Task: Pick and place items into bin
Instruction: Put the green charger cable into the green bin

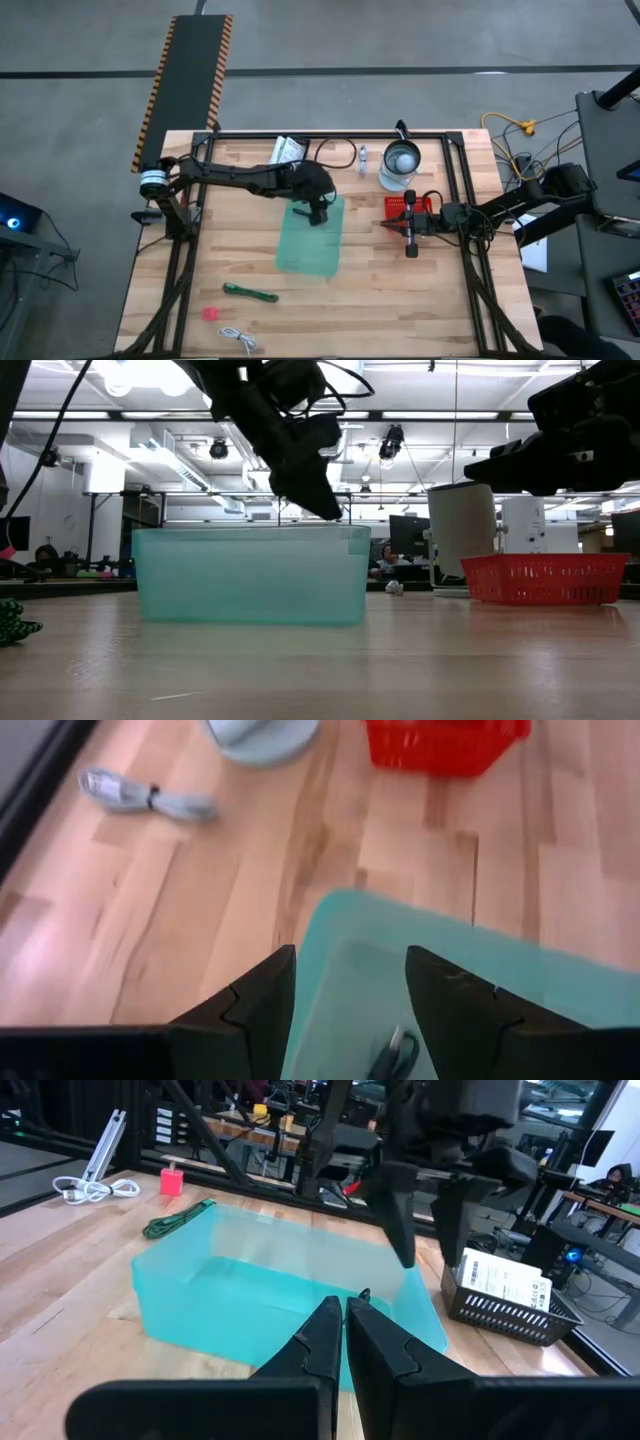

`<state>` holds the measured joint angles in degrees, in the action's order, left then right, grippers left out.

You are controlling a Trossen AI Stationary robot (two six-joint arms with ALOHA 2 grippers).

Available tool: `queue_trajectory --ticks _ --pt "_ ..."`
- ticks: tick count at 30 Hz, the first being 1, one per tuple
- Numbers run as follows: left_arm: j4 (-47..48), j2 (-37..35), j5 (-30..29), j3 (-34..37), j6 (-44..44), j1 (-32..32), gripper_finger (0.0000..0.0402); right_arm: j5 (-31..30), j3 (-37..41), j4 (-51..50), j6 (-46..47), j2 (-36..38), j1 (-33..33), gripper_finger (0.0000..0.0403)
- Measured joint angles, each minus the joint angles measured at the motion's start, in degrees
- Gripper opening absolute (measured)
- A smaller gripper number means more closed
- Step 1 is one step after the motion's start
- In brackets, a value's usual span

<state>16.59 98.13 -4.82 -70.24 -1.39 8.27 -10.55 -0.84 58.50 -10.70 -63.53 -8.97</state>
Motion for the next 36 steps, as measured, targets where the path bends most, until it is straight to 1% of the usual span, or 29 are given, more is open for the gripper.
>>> queue_trajectory --ticks 2,7,16,25,28,33,36 --pt "-1.7 0.0 0.0 0.0 -0.3 0.0 0.0174 0.0 0.0 0.0 0.0 0.0 0.0 0.0009" --pt "-5.5 0.0 -0.1 0.3 -5.7 0.1 0.0174 0.0 0.0 0.0 0.0 0.0 0.0 0.0009" --pt "-10.1 0.1 -0.2 2.3 -5.8 0.8 0.0174 0.0 0.0 0.0 -0.2 0.0 0.0 0.0009" --pt "-10.1 0.1 -0.2 3.9 -5.6 2.3 0.0174 0.0 0.0 0.0 -0.3 0.0 0.0 0.0009" --pt "-10.2 0.2 -0.2 3.8 -5.5 2.9 0.0174 0.0 0.0 0.0 -0.3 0.0 0.0 0.0009" --pt "-14.8 0.2 -0.1 3.8 -5.5 4.1 0.0174 0.0 0.0 0.0 -0.4 0.0 0.0 0.0009" --pt "-15.5 0.2 0.2 2.7 -5.4 5.0 0.0174 0.0 0.0 0.0 -0.5 0.0 0.0 0.0009"
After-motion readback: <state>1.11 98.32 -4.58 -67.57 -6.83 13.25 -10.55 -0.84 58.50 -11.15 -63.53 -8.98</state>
